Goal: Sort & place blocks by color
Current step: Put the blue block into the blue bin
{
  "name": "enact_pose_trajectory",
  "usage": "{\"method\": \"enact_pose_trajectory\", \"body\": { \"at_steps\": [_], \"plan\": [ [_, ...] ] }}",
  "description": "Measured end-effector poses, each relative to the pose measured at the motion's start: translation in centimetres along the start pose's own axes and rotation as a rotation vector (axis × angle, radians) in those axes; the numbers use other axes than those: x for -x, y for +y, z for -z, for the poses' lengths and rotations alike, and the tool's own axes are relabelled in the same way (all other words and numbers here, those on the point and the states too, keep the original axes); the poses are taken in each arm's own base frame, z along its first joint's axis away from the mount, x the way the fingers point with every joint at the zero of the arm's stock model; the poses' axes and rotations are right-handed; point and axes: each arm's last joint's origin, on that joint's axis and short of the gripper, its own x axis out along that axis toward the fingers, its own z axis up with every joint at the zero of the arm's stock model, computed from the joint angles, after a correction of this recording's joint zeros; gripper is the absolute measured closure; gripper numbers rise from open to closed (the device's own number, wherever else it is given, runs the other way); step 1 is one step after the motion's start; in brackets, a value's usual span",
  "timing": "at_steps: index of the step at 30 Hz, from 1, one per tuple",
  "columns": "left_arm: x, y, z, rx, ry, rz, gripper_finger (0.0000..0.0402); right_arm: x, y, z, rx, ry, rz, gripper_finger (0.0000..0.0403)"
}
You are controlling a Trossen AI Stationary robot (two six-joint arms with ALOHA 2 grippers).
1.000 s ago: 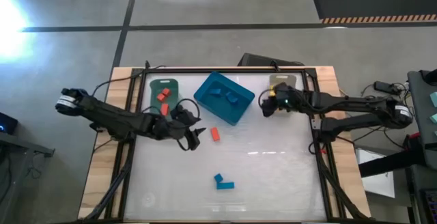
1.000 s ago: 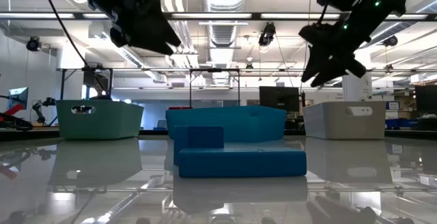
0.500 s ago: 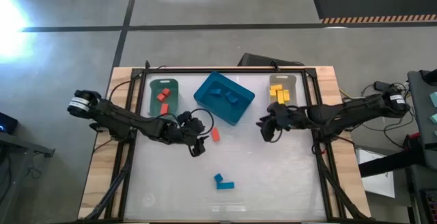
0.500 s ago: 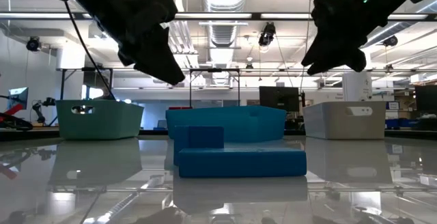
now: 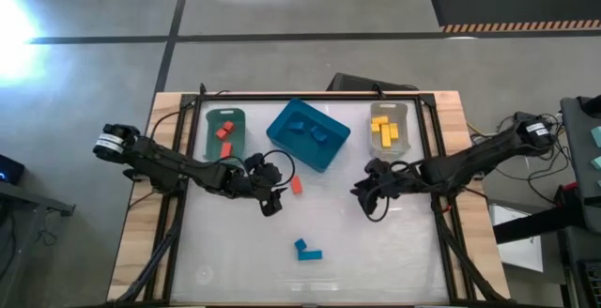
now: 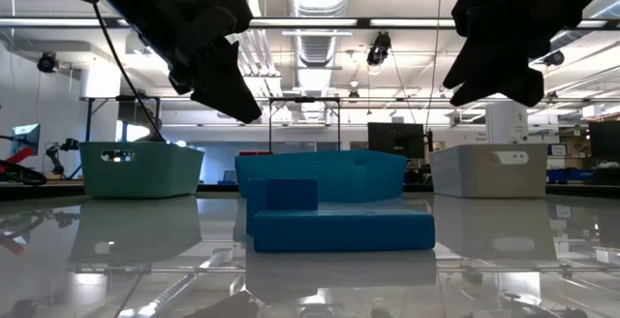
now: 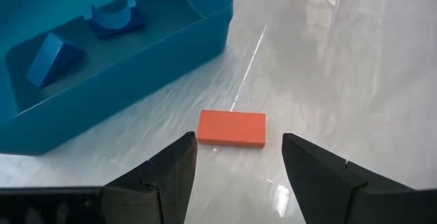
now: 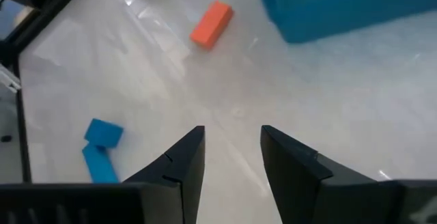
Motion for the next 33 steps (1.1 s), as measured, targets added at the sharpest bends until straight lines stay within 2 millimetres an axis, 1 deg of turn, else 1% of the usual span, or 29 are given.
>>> {"method": "enact_pose_trajectory", "body": {
  "at_steps": [9, 13, 19, 23, 25, 28, 33],
  "plan": [
    [0.0, 0.0, 0.1, -0.012, 0.003, -0.002, 0.0201, -3.2, 2.1, 1.2, 0.062, 0.009, -0.121, 0.0288],
    [0.0, 0.1, 0.1, -0.027, 0.002, -0.002, 0.0201, -4.3, 3.3, 1.4, 0.11, 0.035, -0.119, 0.0297],
    [0.1, 0.1, 0.0, -0.026, 0.0, -0.001, 0.0201, -5.9, 6.2, 1.2, 0.273, 0.047, -0.135, 0.0311],
    [0.1, 0.1, 0.0, -0.048, -0.002, -0.002, 0.0201, -6.8, 7.8, 1.3, 0.501, 0.086, -0.139, 0.0314],
    [0.2, 0.1, -0.1, -0.046, -0.005, 0.0, 0.0201, -7.3, 8.5, 1.6, 0.585, 0.104, -0.138, 0.0312],
    [0.5, 0.1, -0.1, -0.039, -0.014, 0.007, 0.0201, -8.1, 9.4, 1.9, 0.633, 0.145, -0.133, 0.0302],
    [0.5, 0.2, -0.1, -0.042, -0.01, 0.007, 0.0201, -9.4, 11.2, 2.5, 0.715, 0.184, -0.161, 0.026]
  ]
}}
